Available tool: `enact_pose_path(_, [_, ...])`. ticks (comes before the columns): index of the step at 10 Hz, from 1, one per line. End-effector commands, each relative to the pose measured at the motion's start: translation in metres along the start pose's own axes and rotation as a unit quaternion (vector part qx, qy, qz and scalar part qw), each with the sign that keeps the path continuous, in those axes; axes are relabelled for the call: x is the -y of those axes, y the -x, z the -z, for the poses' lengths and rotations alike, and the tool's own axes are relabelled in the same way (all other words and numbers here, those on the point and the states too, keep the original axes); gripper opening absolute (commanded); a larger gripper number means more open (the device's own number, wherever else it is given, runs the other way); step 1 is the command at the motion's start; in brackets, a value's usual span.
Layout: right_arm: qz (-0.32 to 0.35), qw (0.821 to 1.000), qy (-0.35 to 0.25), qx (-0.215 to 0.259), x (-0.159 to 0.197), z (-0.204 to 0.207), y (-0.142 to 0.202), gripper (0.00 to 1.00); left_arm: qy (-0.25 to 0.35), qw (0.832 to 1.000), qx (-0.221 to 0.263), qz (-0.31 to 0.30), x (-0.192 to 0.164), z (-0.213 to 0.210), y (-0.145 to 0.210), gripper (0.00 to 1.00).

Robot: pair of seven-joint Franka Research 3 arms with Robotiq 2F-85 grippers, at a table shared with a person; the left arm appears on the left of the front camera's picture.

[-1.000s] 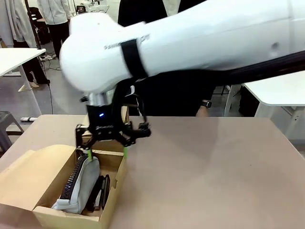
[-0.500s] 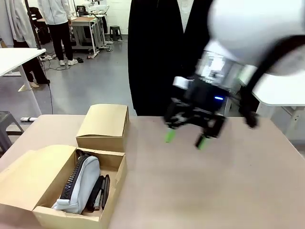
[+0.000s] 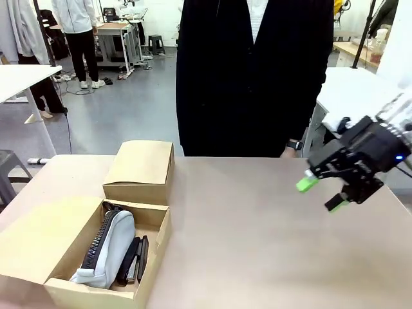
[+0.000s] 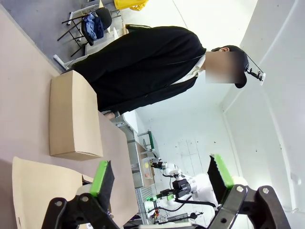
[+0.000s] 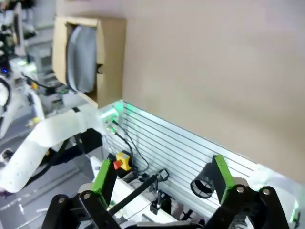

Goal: Place items inside the box.
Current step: Pick up a Pencil pouch or Stapler and place it inside the Mailer Box closest to the robot, then close the lid of the Mailer Box closest to the robot.

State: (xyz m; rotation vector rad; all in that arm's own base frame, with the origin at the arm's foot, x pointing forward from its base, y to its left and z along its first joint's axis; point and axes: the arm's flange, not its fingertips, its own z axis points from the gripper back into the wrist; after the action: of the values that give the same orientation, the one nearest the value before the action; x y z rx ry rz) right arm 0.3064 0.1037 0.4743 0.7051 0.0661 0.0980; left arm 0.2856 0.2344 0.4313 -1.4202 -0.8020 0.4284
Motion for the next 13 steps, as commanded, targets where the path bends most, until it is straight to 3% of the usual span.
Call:
enact_pose_path(1, [-0.009, 0.996, -0.087, 0.013, 0.09, 0.019, 0.072, 1.0, 0.01, 1.0, 0.004, 0.009, 0.001, 0.0, 0.003, 1.0])
enact_pose_path(2, [0.017, 0.993, -0.115, -0.003, 0.127, 0.021, 0.086, 1.0, 0.01, 1.0, 0.004, 0.009, 0.001, 0.0, 0.003, 1.0])
enact_pose_path(3, [-0.006, 0.987, -0.154, -0.036, 0.156, 0.036, 0.099, 1.0, 0.01, 1.0, 0.004, 0.009, 0.001, 0.0, 0.003, 1.0])
enact_pose_path(4, [-0.027, 0.98, -0.191, -0.048, 0.18, 0.066, 0.106, 1.0, 0.01, 1.0, 0.004, 0.009, 0.001, 0.0, 0.003, 1.0])
enact_pose_path(5, [-0.004, 0.973, -0.229, -0.038, 0.188, 0.097, 0.104, 1.0, 0.01, 1.0, 0.004, 0.009, 0.001, 0.0, 0.003, 1.0])
enact_pose_path(6, [-0.002, 0.988, -0.156, -0.02, 0.133, -0.046, 0.015, 1.0, 0.01, 1.0, 0.004, 0.009, 0.001, 0.0, 0.003, 1.0])
enact_pose_path(13, [-0.002, 0.988, -0.156, -0.02, 0.133, -0.046, 0.015, 1.0, 0.01, 1.0, 0.004, 0.009, 0.001, 0.0, 0.003, 1.0])
